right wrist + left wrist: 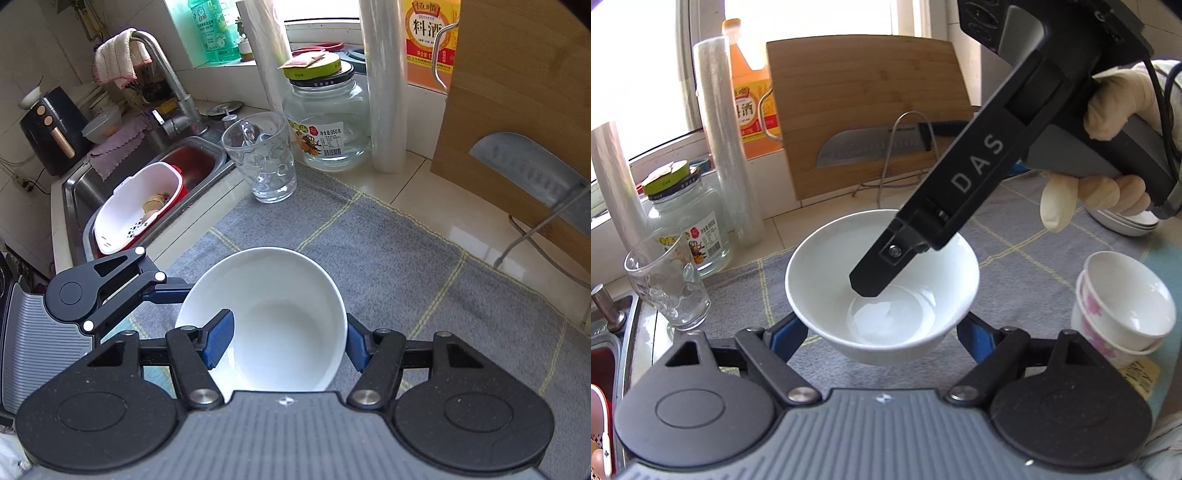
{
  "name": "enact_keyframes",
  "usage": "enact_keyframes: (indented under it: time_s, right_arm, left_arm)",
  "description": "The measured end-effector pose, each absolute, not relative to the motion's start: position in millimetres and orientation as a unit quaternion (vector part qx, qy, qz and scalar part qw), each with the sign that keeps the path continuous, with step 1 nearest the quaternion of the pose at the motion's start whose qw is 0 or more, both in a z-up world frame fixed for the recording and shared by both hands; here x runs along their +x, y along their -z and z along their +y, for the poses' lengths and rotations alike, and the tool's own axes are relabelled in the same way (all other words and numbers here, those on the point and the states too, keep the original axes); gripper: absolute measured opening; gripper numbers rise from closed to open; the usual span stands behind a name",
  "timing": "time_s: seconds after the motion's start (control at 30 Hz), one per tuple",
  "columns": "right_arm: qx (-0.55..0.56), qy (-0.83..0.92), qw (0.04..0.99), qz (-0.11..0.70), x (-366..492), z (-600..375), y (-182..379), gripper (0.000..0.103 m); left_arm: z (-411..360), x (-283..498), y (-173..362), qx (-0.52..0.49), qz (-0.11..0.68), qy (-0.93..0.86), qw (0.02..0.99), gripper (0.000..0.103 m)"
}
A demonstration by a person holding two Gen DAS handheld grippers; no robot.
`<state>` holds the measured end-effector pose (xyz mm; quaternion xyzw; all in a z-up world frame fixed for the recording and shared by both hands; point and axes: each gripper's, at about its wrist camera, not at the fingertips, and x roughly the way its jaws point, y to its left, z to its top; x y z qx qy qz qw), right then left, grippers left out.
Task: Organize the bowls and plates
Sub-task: 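Lift the white bowl with the right tool and carry it toward the nested bowls, then lower the held bowl into the nested bowls with the right tool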
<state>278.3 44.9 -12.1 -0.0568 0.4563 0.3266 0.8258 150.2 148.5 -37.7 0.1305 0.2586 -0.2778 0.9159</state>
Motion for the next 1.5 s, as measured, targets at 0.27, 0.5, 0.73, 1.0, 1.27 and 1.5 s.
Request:
enact_keyframes:
  time_s: [0.27, 0.5, 0.73, 1.0, 1.27, 1.5]
  right_arm:
    - [-0.053, -0.315, 0.835, 0.447, 243.0, 25.9, 1.0, 0.068]
    - [-0.045, -0.312, 0.838, 0.446, 217.5, 4.1, -3.0, 0.068]
    - [-0.048, -0.312, 0.84, 0.442, 194.7, -17.4, -8.2, 0.068]
    - [-0.035, -0.3, 0.845, 0.441, 169.0, -50.9, -8.2, 0.068]
    - [-0.015, -0.275, 0.855, 0.44, 147.3, -80.5, -6.3, 0.068]
    - [-0.005, -0.253, 0.859, 0.445, 139.2, -98.1, 1.1, 0.068]
  left_arm:
    - [135.7, 126.1, 28.2, 0.142, 0.252, 0.302, 0.908, 0.087]
    - [121.1, 102.7, 24.9, 0.146, 0.25, 0.317, 0.903, 0.087]
    - [99.9, 82.9, 22.5, 0.148, 0.248, 0.319, 0.903, 0.087]
    - [72.0, 60.6, 21.2, 0.156, 0.245, 0.335, 0.896, 0.087]
    - [47.2, 47.6, 25.5, 0.171, 0.242, 0.357, 0.886, 0.087]
    - [28.9, 45.0, 32.9, 0.178, 0.248, 0.377, 0.874, 0.087]
